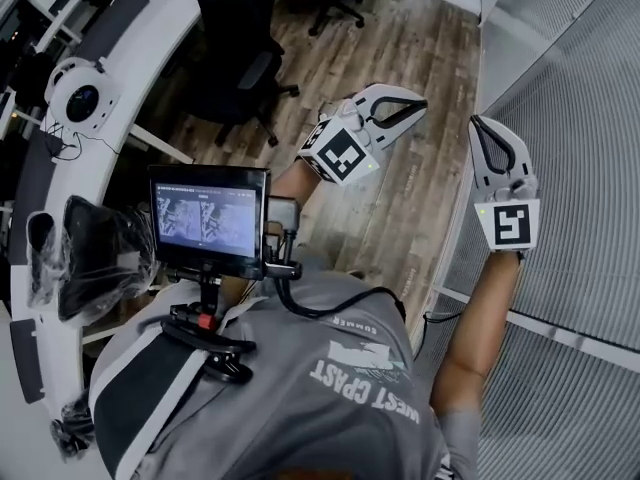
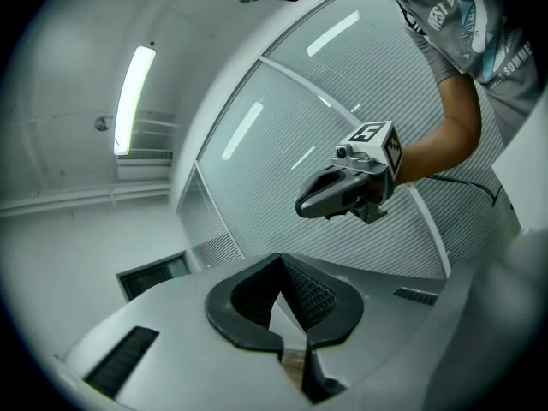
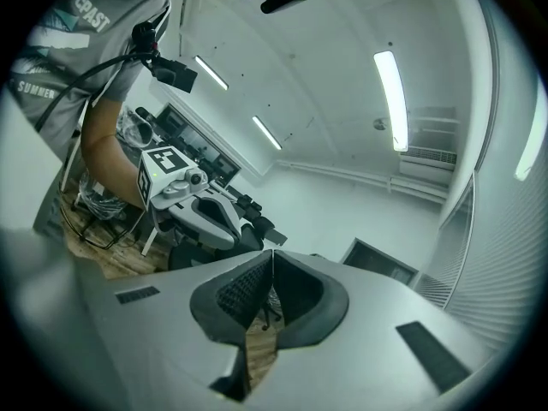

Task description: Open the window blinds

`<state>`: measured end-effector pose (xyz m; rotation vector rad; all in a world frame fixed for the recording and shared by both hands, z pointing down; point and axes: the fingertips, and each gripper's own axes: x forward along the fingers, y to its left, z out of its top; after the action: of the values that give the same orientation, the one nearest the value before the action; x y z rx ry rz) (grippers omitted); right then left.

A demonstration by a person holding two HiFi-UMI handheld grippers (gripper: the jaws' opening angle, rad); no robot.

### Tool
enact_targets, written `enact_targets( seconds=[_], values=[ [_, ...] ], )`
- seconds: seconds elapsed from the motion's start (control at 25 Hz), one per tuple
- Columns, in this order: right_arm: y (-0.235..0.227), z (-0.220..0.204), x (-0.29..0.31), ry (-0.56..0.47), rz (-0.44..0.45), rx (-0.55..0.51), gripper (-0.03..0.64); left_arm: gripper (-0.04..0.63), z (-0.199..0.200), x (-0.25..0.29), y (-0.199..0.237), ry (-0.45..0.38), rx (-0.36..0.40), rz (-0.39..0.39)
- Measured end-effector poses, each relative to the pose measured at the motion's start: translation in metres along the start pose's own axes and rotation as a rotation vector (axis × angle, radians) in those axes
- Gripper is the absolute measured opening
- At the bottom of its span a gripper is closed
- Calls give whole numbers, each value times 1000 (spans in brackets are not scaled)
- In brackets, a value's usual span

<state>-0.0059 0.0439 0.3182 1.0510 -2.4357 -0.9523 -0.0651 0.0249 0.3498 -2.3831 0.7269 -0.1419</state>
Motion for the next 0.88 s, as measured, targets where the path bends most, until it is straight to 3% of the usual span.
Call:
enact_targets(
  seconds=[0.24, 0.52, 0.88],
  values=[
    [-30, -15, 48, 45, -16, 2, 2, 5, -22, 24, 54, -29, 3, -19],
    [-160, -134, 140, 96, -42, 48, 2, 5, -107, 187, 146, -47, -32, -71],
    [-281, -181, 284, 138, -86, 26, 2, 5, -180, 281, 302, -102, -73, -100]
  ],
)
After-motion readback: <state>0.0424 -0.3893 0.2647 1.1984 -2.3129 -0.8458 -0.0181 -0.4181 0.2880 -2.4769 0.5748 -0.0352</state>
